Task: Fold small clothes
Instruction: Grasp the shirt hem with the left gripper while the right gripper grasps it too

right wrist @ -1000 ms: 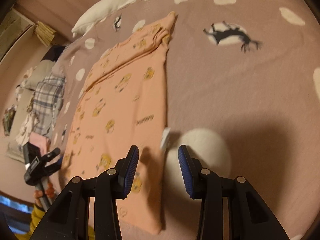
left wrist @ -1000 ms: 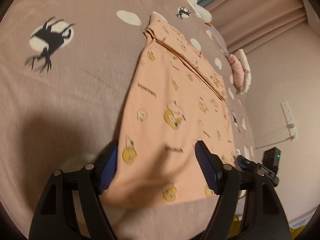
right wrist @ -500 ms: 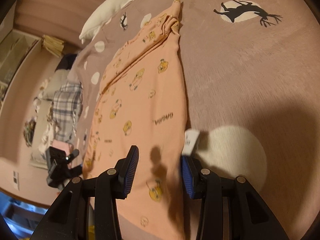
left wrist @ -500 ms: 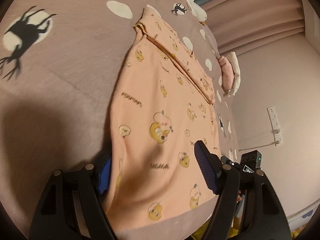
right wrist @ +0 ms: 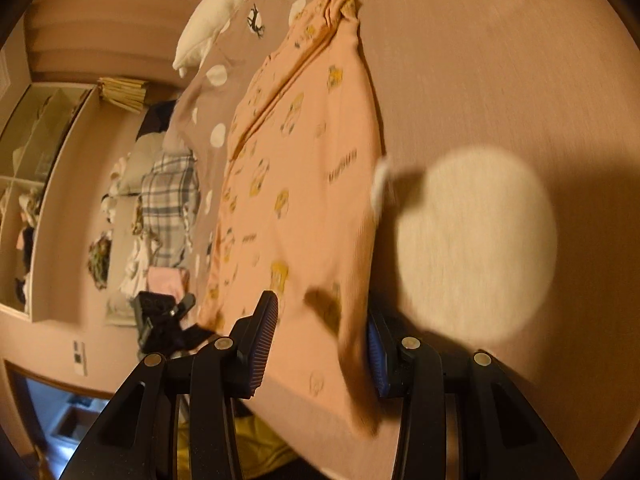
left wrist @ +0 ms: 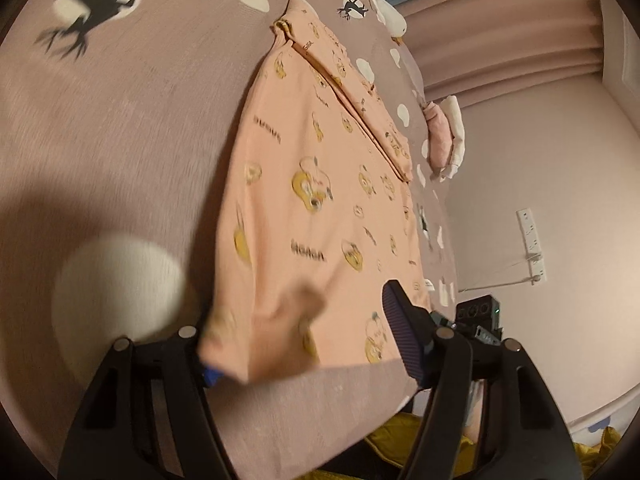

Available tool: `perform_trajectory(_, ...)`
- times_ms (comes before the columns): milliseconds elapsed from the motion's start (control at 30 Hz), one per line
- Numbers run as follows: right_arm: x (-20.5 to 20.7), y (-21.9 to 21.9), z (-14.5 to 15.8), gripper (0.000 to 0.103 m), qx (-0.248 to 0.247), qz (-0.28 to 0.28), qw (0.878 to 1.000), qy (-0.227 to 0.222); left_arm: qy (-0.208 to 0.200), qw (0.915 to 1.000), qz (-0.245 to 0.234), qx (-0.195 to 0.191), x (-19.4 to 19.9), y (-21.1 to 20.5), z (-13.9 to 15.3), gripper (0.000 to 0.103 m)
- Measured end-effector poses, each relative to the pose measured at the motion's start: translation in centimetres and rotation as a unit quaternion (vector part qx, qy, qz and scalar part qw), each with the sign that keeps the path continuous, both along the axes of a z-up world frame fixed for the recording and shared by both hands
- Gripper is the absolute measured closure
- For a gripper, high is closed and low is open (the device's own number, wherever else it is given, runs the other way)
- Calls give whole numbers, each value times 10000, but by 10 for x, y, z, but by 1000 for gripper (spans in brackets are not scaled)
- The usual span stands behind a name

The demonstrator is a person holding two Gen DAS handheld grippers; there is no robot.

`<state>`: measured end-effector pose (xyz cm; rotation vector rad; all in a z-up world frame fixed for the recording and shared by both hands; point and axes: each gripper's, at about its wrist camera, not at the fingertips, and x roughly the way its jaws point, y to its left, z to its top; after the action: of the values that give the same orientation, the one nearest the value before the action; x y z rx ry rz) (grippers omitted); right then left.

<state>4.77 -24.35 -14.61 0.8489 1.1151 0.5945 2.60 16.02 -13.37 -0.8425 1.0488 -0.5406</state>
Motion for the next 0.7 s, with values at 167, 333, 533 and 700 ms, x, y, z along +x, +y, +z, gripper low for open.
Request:
perform_trajectory(167,-14,7,1,62,-39,25,10000,1,-22,10000,67,25,-9,-5,1,36)
perform_trajectory(333,-13,11,-1,65,-76,-126,9999,-40,110,9995,269,77,1,-6,-3,57)
perform_trajectory(533,-12,21,-1,93,-520,-106,9984,-203,373,9976,585,15,0,-1,-18,97)
perform_trajectory(700,-13,21,7,96,-434,-100,9980,-451,288,9980,513,-227,3,1,-8,99)
